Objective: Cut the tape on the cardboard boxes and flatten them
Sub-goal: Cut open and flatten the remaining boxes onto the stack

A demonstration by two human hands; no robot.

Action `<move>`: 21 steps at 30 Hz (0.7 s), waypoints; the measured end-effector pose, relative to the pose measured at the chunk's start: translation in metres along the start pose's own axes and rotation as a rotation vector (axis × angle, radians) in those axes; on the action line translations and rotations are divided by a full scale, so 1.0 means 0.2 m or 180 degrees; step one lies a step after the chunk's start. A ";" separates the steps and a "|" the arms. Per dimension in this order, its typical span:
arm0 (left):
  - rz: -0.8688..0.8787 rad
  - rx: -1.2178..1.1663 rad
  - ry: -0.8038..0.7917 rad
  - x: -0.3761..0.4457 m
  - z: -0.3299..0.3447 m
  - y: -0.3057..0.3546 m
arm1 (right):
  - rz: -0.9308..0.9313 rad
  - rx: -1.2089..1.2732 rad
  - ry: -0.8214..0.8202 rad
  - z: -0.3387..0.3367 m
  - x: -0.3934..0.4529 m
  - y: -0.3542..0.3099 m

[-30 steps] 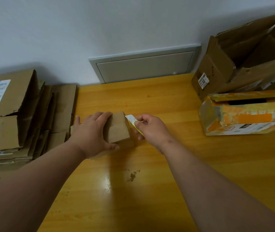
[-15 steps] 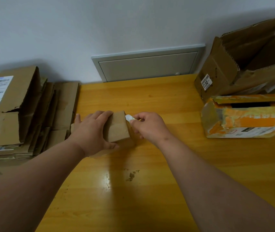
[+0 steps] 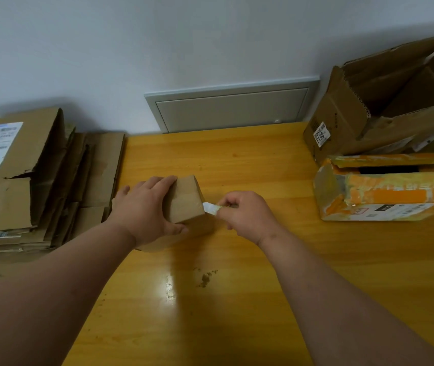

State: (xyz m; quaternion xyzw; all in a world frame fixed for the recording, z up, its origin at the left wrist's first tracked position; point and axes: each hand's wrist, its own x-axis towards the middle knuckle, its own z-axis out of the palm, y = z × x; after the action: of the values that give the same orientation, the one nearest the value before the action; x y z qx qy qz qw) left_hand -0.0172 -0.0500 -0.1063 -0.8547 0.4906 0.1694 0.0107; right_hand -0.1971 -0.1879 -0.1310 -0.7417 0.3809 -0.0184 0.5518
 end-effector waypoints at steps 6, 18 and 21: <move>-0.0144 0.0036 -0.0070 0.01 -0.01 0.04 | 0.0120 0.0465 0.0569 0.05 -0.04 0.01; -0.0699 -0.0140 -0.0553 -0.15 -0.06 -0.22 | 0.0548 0.0676 0.0577 0.01 0.00 -0.01; -0.0958 -0.0025 -0.0271 -0.16 -0.02 -0.21 | 0.0646 0.0828 0.1097 -0.01 0.02 -0.05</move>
State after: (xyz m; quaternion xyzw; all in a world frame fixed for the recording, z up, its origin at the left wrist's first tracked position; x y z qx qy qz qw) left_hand 0.0049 -0.0012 -0.0986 -0.9107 0.3553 0.2039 0.0535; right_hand -0.1892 -0.1915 -0.1229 -0.6081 0.5364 -0.1381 0.5687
